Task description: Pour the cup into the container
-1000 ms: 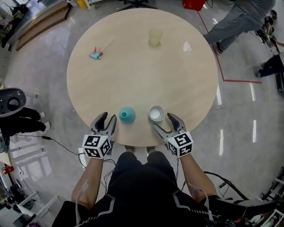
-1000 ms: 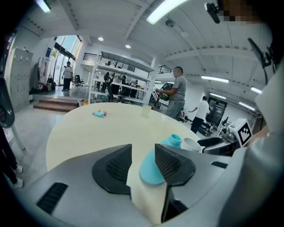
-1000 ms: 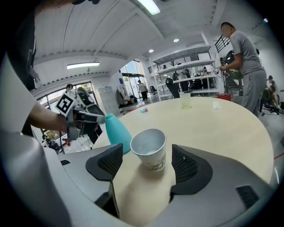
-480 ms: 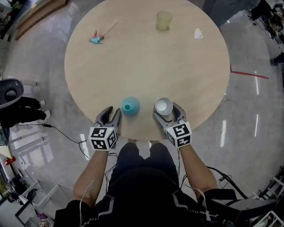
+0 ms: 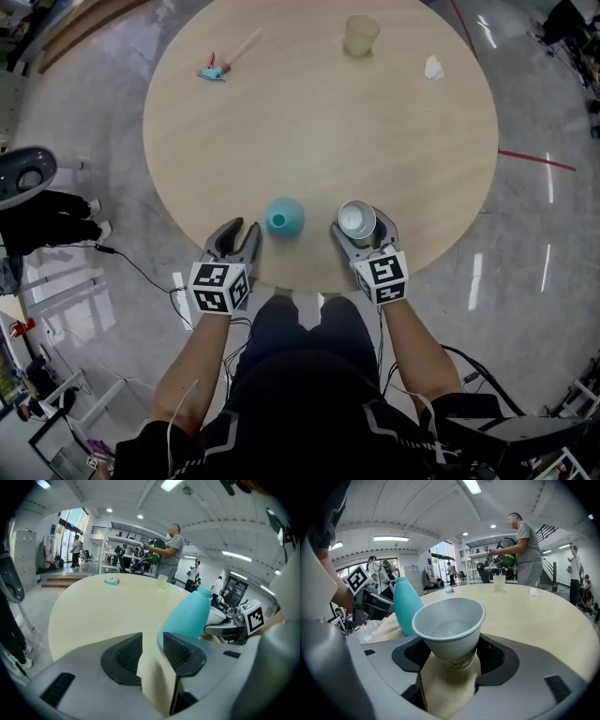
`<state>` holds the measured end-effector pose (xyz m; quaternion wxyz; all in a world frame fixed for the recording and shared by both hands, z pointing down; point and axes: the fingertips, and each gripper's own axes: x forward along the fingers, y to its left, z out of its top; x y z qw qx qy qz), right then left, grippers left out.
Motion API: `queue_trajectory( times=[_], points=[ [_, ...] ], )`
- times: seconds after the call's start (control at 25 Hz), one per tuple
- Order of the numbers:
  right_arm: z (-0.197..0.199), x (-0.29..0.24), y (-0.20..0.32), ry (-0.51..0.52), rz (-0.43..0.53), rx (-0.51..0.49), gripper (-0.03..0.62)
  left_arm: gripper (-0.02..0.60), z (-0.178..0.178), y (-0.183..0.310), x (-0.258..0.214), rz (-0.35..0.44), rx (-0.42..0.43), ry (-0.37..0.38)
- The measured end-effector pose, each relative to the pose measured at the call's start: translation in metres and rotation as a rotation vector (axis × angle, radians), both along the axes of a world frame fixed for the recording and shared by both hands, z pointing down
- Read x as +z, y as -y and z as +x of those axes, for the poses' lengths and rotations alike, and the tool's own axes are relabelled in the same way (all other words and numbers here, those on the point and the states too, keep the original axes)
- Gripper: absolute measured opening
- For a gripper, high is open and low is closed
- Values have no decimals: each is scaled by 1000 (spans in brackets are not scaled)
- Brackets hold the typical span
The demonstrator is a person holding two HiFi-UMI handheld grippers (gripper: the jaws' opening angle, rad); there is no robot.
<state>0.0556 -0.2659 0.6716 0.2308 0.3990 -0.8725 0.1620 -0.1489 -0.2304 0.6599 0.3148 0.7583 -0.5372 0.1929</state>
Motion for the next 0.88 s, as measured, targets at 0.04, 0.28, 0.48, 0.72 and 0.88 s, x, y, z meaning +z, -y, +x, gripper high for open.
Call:
queue_trajectory(
  times=[0.04, 0.28, 0.48, 0.72, 0.88],
  points=[
    [0, 0, 1, 0, 0, 1, 307, 140, 0, 1, -2, 4, 2, -3],
    [-8, -15, 1, 3, -10, 1, 303, 106, -9, 5, -24, 50, -11, 5],
    [-18, -49, 2, -21, 6, -10, 304, 87, -9, 9, -49, 91, 15, -28],
    [-28, -91, 5, -87, 33, -33, 304, 44, -3, 16, -83, 145, 30, -80],
    [-35, -110, 4, -143, 41, -57, 304, 14, -3, 17, -99, 169, 42, -82]
  ],
)
